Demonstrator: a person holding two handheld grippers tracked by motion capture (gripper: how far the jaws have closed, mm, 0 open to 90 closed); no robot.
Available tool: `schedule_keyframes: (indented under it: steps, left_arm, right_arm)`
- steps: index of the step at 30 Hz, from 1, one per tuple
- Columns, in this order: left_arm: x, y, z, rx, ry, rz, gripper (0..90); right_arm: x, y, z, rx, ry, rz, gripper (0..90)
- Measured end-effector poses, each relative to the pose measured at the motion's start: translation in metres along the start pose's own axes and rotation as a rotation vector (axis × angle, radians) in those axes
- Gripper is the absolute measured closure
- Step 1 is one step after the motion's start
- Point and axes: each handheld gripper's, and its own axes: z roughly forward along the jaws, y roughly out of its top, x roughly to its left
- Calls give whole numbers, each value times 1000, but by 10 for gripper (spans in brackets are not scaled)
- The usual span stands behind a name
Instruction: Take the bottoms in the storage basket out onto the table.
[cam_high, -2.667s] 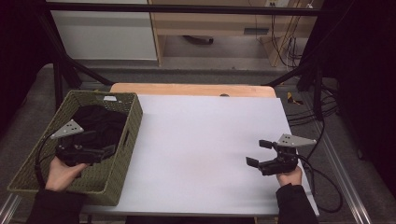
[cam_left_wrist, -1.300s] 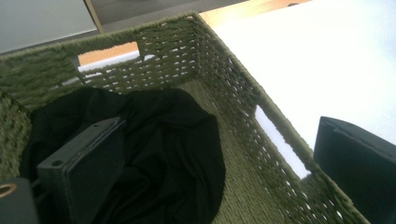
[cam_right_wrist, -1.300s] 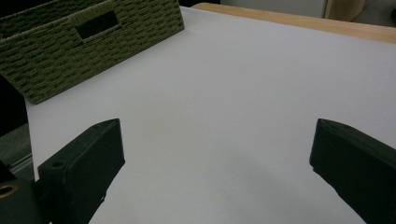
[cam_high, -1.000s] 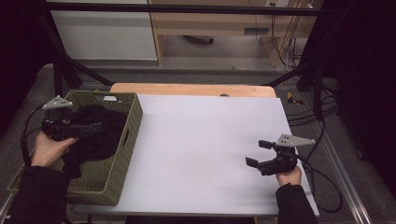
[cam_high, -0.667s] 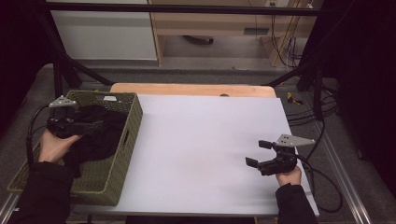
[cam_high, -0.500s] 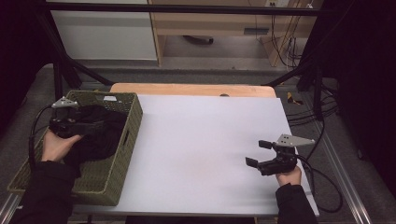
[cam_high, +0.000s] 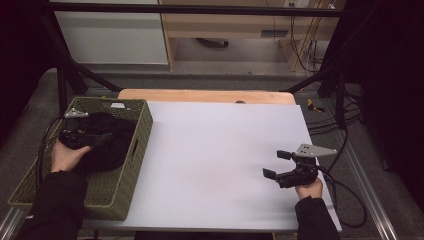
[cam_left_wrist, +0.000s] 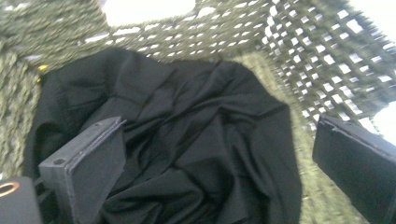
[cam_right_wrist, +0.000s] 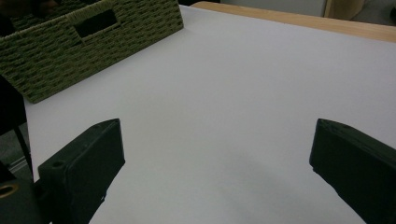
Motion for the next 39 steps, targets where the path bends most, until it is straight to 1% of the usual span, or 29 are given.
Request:
schedule_keyframes:
  steps: [3, 6, 10, 14, 15, 16, 17, 20, 22, 25, 28, 32, 36, 39]
  left_arm:
    - [3, -3, 3, 9, -2, -9, 29]
    - [6, -5, 6, 21, 21, -10, 37]
    - [7, -7, 8, 27, 26, -21, 44]
    - [8, -9, 14, 59, 45, -19, 59]
    - [8, -10, 15, 68, 53, -16, 59]
    - [7, -11, 19, 87, 67, -12, 65]
    - [7, -11, 19, 87, 67, -12, 66]
    - [8, -14, 24, 116, 62, -23, 70]
    - [9, -15, 27, 122, 60, -40, 73]
    - [9, -16, 29, 130, 53, -50, 71]
    - [8, -18, 33, 154, 61, -36, 71]
    - [7, -19, 36, 170, 56, -40, 70]
    - [6, -22, 39, 209, 54, -42, 76]
    - [7, -23, 41, 214, 63, -46, 76]
  right_arm:
    - [0, 0, 0, 0, 2, -1, 37]
    - [0, 0, 0, -1, 0, 0, 37]
    - [0, 0, 0, 2, 1, 2, 37]
    - [0, -1, 1, 4, 1, 2, 37]
    - [0, -1, 1, 4, 1, 2, 37]
    - [0, -1, 1, 4, 2, 2, 37]
    - [0, -1, 1, 4, 2, 2, 37]
    - [0, -1, 1, 7, 0, 2, 37]
    - [0, -1, 1, 6, 2, 2, 37]
    - [0, -1, 2, 9, 0, 1, 37]
    - [0, -1, 2, 10, -1, 0, 37]
    - [0, -1, 2, 8, 1, 1, 37]
    - [0, -1, 2, 7, 1, 0, 37]
    - [0, -1, 2, 8, 1, 2, 37]
